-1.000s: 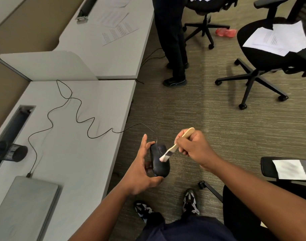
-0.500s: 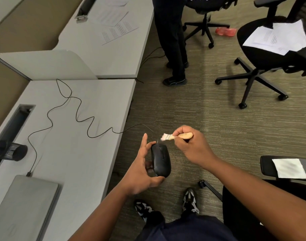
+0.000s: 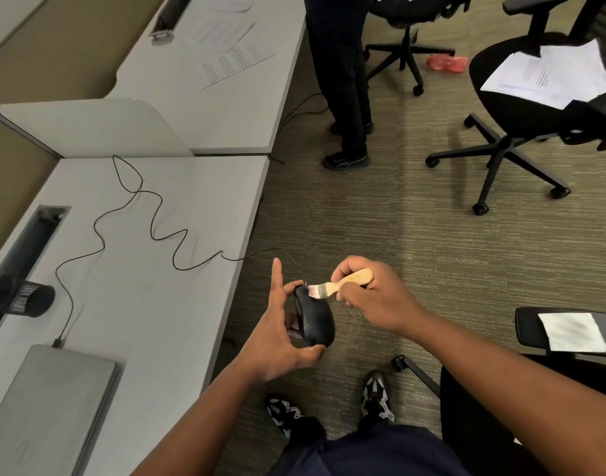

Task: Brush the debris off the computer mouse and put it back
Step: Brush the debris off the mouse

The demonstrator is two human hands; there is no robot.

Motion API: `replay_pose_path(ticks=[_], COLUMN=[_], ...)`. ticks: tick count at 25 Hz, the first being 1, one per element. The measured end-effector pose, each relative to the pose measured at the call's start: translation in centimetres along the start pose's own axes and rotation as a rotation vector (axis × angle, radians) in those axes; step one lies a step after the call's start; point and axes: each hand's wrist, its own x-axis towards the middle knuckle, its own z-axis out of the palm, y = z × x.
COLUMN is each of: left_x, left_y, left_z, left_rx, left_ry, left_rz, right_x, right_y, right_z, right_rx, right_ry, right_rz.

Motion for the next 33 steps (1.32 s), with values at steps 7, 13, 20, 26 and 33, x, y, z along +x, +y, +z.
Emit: replay_pose_path(ticks=[7,13,20,26,33], left_x=[0.4,0.5,0.4,0.4,0.2], left_y=[-0.3,-0.6,-0.7,-0.4,0.1], left_z=[-0.2,-0.1,0.0,0.2,1.1], left_rx=[0.021,0.034,-0.003,-0.049,-0.063], left_ry=[0.054,0.05,0.091,0.091,0.128], left_rz=[0.022,0.027,0.031,0.044,0.067], right_x=[0.2,0.2,-0.5,-1.5,-1.9], right_y=[-0.9,-0.6,-0.7,0.5,1.3], right_z=[-0.9,-0.2,-0.5,1.4,2.6], right_rx=[0.018,0.057,0.064,0.024,0.098], right_ry=[0.026,-0.015,0.044,-0.077,-0.058], right_rz=[0.016,0.024,0.014,0.035,0.025])
